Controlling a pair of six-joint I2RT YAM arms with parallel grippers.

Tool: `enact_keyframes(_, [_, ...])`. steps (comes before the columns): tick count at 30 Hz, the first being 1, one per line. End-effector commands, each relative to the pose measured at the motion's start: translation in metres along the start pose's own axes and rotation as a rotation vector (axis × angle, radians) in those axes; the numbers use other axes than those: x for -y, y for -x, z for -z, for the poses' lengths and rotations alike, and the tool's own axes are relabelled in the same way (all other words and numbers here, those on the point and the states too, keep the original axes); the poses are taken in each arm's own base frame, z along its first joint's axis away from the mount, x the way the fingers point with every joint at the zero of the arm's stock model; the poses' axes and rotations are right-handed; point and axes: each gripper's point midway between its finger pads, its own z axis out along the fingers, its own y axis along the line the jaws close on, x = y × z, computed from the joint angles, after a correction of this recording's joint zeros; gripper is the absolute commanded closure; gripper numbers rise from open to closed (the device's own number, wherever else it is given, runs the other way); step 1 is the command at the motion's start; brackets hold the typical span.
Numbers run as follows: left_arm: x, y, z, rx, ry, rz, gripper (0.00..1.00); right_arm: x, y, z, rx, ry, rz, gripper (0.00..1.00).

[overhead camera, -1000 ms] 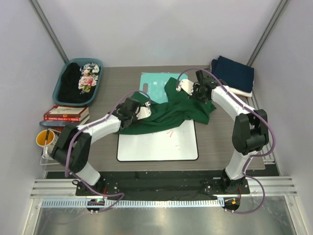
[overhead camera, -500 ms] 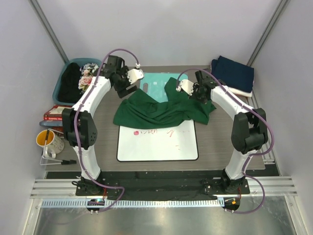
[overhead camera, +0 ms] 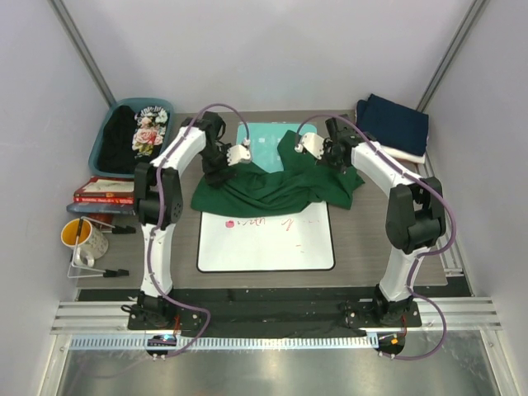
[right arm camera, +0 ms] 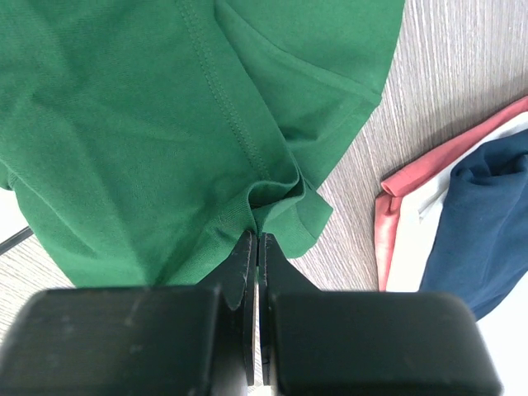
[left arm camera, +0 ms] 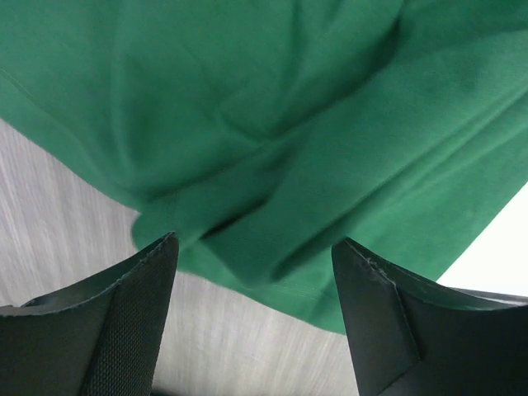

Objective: Fold and stack the t-shirts
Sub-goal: Flatten out the tshirt

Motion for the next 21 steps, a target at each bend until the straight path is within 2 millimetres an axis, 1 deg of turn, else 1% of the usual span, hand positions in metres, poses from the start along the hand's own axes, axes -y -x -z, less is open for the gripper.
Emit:
enact_keyframes(1, [-0.011,0.024,0.043,0.085,-0.030,-0.091,0.24,0.017,0.013,0.008,0.028,-0.061,-0.014,0.98])
enact_keyframes(2, [-0.021,0.033,0.060,0.112,0.004,-0.110,0.24,0.017,0.012,0.008,0.026,-0.058,-0.014,0.99])
enact_keyframes(3, [-0.012,0.032,0.059,0.108,-0.042,-0.108,0.23,0.016,0.012,0.007,0.027,-0.057,-0.014,0.99])
enact_keyframes(6, [-0.012,0.038,0.077,0.125,-0.029,-0.187,0.20,0.015,0.011,0.005,0.022,-0.053,-0.012,0.99])
enact_keyframes(7, [-0.013,0.039,0.080,0.127,-0.022,-0.220,0.20,0.016,0.012,0.005,0.022,-0.055,-0.014,0.99])
enact_keyframes(8, [-0.011,0.037,0.078,0.118,-0.026,-0.236,0.19,0.015,0.011,0.004,0.021,-0.052,-0.014,0.99])
enact_keyframes(10, [-0.015,0.030,0.076,0.087,-0.016,-0.275,0.20,0.016,0.012,0.003,0.022,-0.051,-0.011,0.99])
enact_keyframes(11, [-0.014,0.025,0.071,0.071,-0.042,-0.360,0.24,0.016,0.013,0.002,0.022,-0.051,-0.011,0.99])
enact_keyframes(12, [-0.009,0.020,0.068,0.052,-0.069,-0.364,0.25,0.017,0.013,0.001,0.022,-0.051,-0.011,0.99])
enact_keyframes(13, [-0.012,0.012,0.060,0.021,-0.077,-0.366,0.25,0.018,0.014,0.001,0.022,-0.051,-0.012,0.99])
enact_keyframes(16, [-0.016,0.004,0.049,0.004,-0.098,-0.371,0.25,0.020,0.016,0.001,0.027,-0.057,-0.013,0.99])
enact_keyframes(17, [-0.019,0.002,0.041,-0.005,-0.102,-0.374,0.25,0.020,0.016,0.001,0.027,-0.055,-0.012,0.99])
enact_keyframes(21, [-0.028,-0.005,0.032,-0.022,-0.100,-0.393,0.25,0.020,0.016,0.000,0.026,-0.056,-0.011,0.99])
